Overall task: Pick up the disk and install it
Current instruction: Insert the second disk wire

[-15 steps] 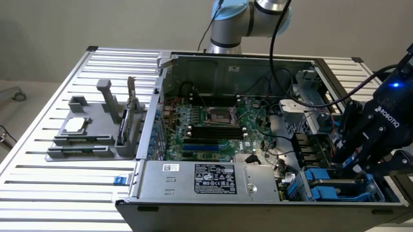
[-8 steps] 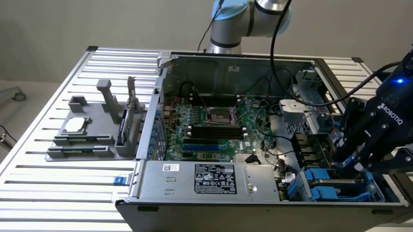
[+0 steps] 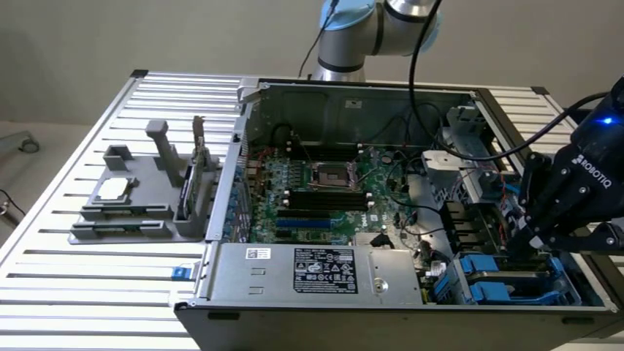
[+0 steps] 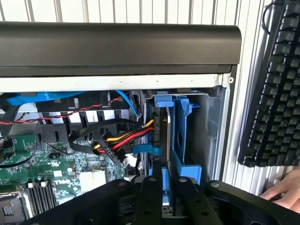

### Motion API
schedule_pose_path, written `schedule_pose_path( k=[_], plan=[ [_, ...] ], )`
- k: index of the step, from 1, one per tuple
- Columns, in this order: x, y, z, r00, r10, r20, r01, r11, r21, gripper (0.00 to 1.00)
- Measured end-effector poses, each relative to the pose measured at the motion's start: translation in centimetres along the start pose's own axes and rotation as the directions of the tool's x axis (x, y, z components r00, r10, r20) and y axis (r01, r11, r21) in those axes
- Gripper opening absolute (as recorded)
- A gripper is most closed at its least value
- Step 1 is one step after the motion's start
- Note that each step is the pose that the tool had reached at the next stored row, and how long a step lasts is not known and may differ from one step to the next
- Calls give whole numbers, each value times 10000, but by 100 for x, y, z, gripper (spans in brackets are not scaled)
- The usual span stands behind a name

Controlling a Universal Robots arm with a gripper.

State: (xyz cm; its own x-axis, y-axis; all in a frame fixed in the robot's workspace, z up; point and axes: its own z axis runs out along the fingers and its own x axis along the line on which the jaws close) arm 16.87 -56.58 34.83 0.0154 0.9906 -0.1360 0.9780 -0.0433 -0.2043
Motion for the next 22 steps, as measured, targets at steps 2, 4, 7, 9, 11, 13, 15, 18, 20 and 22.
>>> schedule_pose_path(
  k=[2, 4, 7, 9, 11, 13, 15, 18, 20, 22],
  plan=[
    [-5, -1, -1, 10000, -3, 0, 3, 10000, 6, 11],
    [-13, -11, 3, 10000, -4, -5, 4, 10000, 7, 11],
    [-37, -61, 16, 10000, -13, -49, 13, 10000, 8, 11],
    [-49, -100, 25, 10000, -19, -79, 19, 10000, 8, 11],
    [-59, -140, 36, 9999, -23, -103, 23, 10000, 9, 11],
    [-65, -179, 45, 9999, -27, -122, 28, 10000, 9, 11],
    [-69, -222, 55, 9999, -31, -135, 31, 10000, 9, 11],
    [-71, -288, 69, 9999, -32, -142, 32, 10000, 9, 11],
    [-72, -331, 78, 9999, -32, -142, 32, 10000, 10, 11],
    [-73, -373, 87, 9999, -32, -142, 32, 10000, 9, 11]
  ],
)
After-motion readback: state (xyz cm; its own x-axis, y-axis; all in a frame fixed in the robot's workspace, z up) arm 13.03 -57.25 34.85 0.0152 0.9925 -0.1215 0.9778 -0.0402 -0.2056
